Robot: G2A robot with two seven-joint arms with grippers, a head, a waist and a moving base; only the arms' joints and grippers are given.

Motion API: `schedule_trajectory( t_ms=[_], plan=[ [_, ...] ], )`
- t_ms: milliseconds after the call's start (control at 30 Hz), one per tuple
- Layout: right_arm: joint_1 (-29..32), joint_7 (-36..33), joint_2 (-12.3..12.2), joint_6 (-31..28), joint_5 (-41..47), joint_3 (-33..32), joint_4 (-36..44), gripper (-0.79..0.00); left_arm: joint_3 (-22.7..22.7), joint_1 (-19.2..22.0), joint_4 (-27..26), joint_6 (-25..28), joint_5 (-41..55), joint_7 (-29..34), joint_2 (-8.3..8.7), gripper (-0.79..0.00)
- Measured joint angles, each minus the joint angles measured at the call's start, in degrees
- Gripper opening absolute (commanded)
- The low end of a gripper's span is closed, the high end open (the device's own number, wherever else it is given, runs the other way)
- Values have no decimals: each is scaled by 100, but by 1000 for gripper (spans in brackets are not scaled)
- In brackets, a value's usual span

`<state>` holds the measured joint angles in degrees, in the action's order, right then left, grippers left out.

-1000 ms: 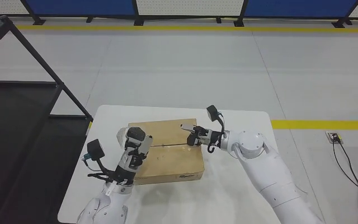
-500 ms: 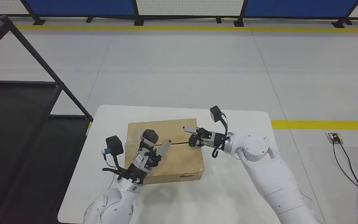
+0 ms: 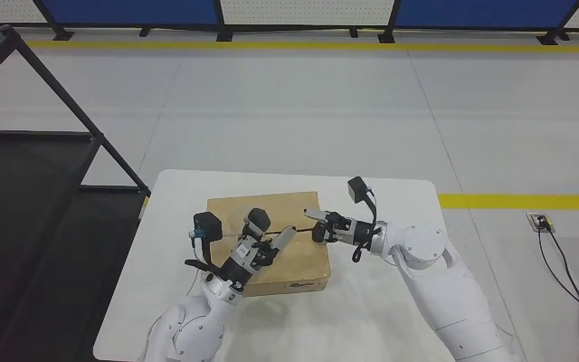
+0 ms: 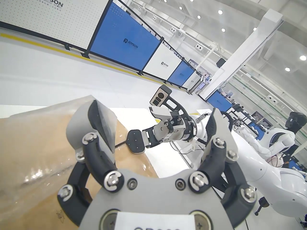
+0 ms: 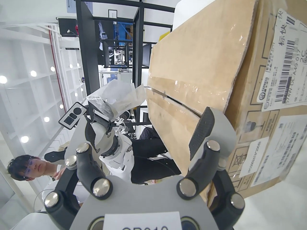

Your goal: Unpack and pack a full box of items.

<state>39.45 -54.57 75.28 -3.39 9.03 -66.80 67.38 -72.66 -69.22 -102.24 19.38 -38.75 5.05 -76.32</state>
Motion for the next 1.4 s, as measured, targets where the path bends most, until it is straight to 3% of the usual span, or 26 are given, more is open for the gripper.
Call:
schedule_trajectory(
  t_ms=[567,1067,1400],
  plan=[
    [-18,9,-34,-111,4,77,-19,0,124,424,710,-103,175,474,-15,0],
    [59,12,-96,-128,-22,43,95,0,75,449,844,-137,452,1147,31,0],
    [135,33,-124,-132,-20,66,202,0,6,325,742,-126,408,1001,57,0]
  ],
)
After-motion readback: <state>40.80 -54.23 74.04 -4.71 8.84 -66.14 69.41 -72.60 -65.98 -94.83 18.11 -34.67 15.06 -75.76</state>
